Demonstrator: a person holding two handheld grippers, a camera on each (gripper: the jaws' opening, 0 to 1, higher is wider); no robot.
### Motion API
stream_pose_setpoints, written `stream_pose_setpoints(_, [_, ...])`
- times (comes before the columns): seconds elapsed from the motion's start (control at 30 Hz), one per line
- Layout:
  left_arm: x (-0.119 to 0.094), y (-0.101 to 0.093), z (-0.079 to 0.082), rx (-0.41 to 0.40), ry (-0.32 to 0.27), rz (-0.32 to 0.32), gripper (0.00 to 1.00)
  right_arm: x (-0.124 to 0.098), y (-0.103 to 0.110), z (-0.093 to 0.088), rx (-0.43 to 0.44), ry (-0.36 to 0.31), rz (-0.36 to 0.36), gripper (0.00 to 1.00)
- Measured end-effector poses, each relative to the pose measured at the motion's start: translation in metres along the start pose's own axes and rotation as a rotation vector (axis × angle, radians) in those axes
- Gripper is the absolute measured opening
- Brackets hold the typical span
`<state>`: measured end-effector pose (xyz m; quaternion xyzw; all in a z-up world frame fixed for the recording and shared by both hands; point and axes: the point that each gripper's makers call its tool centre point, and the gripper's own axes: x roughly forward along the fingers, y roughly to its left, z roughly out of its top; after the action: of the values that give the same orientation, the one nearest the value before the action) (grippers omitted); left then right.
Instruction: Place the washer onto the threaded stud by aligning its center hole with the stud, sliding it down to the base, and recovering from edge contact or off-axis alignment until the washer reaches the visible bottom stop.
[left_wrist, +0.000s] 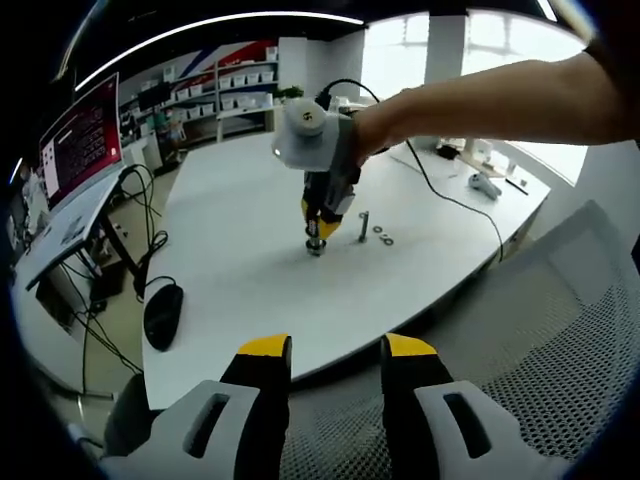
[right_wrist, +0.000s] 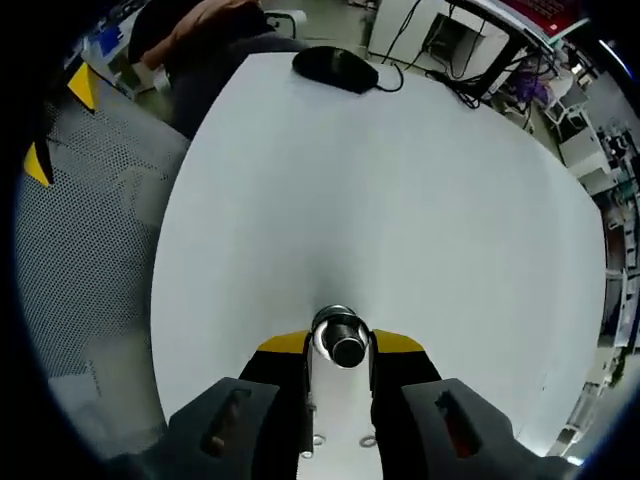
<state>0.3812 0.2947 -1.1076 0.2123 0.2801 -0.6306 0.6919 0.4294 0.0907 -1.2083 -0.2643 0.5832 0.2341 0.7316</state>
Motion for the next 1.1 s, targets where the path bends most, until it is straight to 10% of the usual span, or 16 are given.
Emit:
stream_pose_setpoints(0.5, [0.000, -0.001, 0.000, 0.004, 0.002, -0.006, 0.34, 0.010, 0.001, -0.002, 0.104, -0.032, 0.011, 0.25])
stream_pose_setpoints(0.8, [0.001, 0.000, 0.000, 0.003, 0.002, -0.006, 0.33, -0.025, -0.002, -0.003, 0.272, -0.207, -0.053, 0.26])
stream_pose_setpoints(1.1, [0.000, 0.001, 0.001, -0.006, -0.006, 0.007, 0.33, -0.069, 0.014, -0.043, 0.420, -0.300, -0.143, 0.25])
